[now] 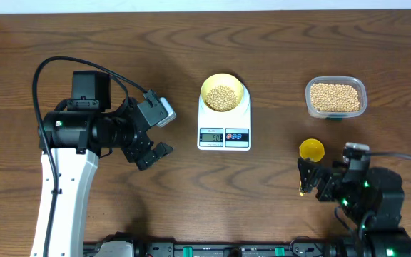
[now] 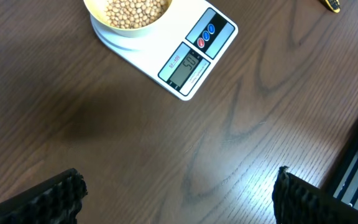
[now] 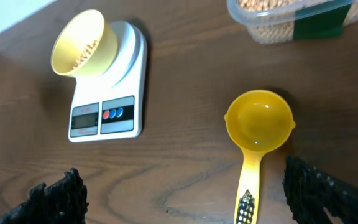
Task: Scoop item into bowl and weigh 50g on scale
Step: 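Lower the yellow scoop onto the table and open the right gripper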
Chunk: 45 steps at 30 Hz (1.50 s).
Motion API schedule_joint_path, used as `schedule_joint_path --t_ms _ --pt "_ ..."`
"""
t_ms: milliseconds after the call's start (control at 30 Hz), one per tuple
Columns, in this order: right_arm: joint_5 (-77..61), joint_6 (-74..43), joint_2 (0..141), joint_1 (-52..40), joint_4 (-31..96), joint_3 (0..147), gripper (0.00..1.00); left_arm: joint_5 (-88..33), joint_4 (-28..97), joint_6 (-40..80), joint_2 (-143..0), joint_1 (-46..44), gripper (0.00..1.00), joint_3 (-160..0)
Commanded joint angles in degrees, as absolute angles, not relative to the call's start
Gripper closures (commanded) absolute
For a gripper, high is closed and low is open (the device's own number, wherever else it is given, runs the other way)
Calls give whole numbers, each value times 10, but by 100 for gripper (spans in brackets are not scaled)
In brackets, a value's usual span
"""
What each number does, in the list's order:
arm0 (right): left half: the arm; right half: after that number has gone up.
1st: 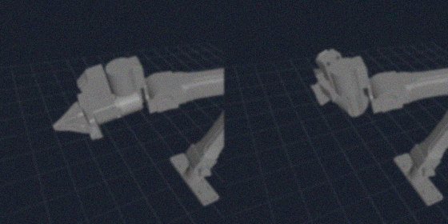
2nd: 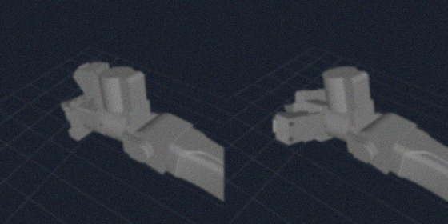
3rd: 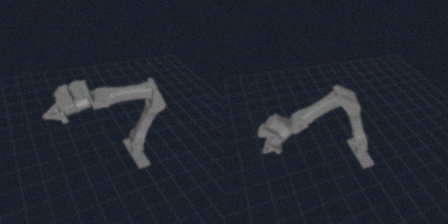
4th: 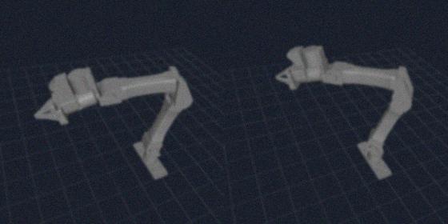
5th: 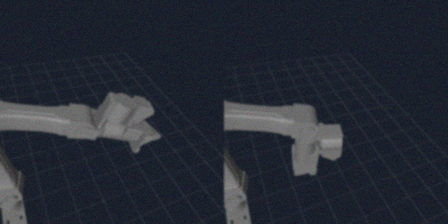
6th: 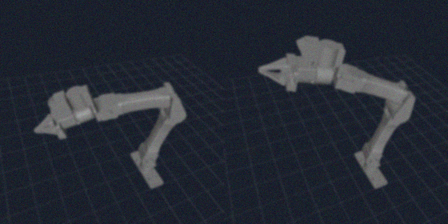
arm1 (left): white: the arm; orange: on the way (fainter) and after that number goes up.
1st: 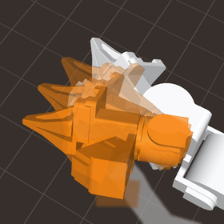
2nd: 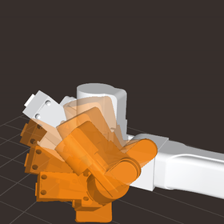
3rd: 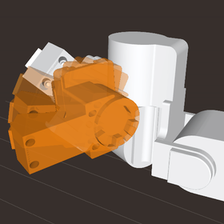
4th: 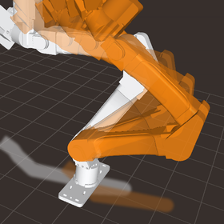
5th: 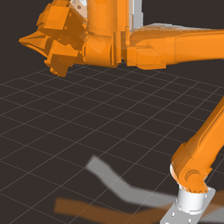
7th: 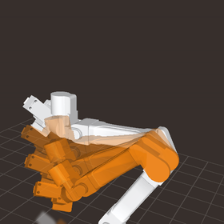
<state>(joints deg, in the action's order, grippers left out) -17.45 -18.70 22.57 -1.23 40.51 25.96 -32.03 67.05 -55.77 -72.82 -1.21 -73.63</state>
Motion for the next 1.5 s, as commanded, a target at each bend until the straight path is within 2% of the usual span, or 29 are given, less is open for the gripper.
schedule_joint_path --t_ms 0,500,700,1233,1467 --pt "-156 -175 184 -11 424 253 1 -325 672 -563 -730 -9 2 -740" --pt "-65 -175 14 -11 474 240 1 -325 672 -563 -730 -9 2 -739" --pt "-50 -175 3 -11 457 224 1 -325 672 -563 -730 -9 2 -740" --pt "-51 -175 3 -11 167 74 1 -325 672 -563 -730 -9 2 -739" --pt "-51 -175 3 -11 79 25 1 -325 672 -563 -730 -9 2 -739"
